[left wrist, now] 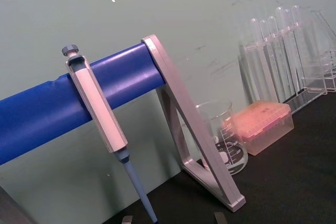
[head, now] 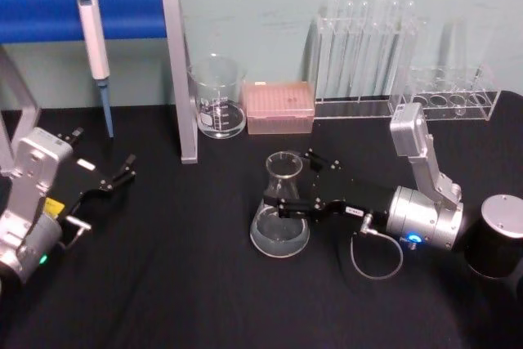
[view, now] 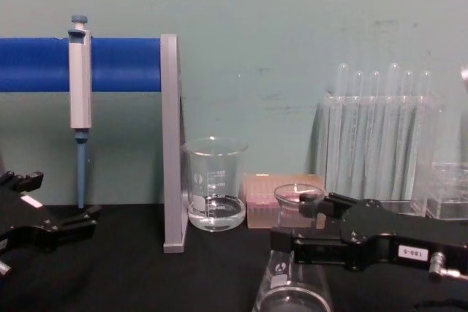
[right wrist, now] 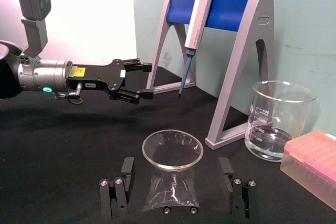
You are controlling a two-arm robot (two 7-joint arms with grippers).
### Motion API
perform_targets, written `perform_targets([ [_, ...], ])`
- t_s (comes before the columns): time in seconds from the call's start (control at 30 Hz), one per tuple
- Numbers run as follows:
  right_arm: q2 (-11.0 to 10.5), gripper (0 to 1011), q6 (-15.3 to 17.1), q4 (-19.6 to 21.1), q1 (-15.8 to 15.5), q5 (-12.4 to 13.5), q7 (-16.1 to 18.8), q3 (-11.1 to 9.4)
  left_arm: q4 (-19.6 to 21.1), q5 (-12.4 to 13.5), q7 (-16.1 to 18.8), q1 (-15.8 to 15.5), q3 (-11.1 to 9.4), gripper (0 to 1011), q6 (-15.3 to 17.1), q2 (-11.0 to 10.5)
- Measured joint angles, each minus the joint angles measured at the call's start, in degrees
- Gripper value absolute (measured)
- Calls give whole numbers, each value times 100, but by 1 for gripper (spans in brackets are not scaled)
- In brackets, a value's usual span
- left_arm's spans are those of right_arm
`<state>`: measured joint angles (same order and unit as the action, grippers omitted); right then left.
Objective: Grasp the erlenmeyer flask with one hand, shake it three times, then place it back.
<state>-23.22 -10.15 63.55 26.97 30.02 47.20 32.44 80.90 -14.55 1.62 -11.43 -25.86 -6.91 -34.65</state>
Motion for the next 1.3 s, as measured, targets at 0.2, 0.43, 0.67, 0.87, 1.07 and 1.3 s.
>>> perform_targets([
  [0.2,-1,1000,3,2,-3,-4,1,-3,0,0,0,0,0,1001,0,0],
  [0.43,-4,1000,8,6,-6,0,5,-7,0,0,0,0,0,1001,0,0],
  [0.67,-5,1000,9,10,-7,5,9,-10,0,0,0,0,0,1001,0,0],
  [0.87,-5,1000,9,10,-7,8,13,-10,0,0,0,0,0,1001,0,0],
  [1.07,-5,1000,9,10,-7,11,13,-9,0,0,0,0,0,1001,0,0],
  [1.3,-5,1000,8,10,-7,11,13,-9,0,0,0,0,0,1001,0,0],
])
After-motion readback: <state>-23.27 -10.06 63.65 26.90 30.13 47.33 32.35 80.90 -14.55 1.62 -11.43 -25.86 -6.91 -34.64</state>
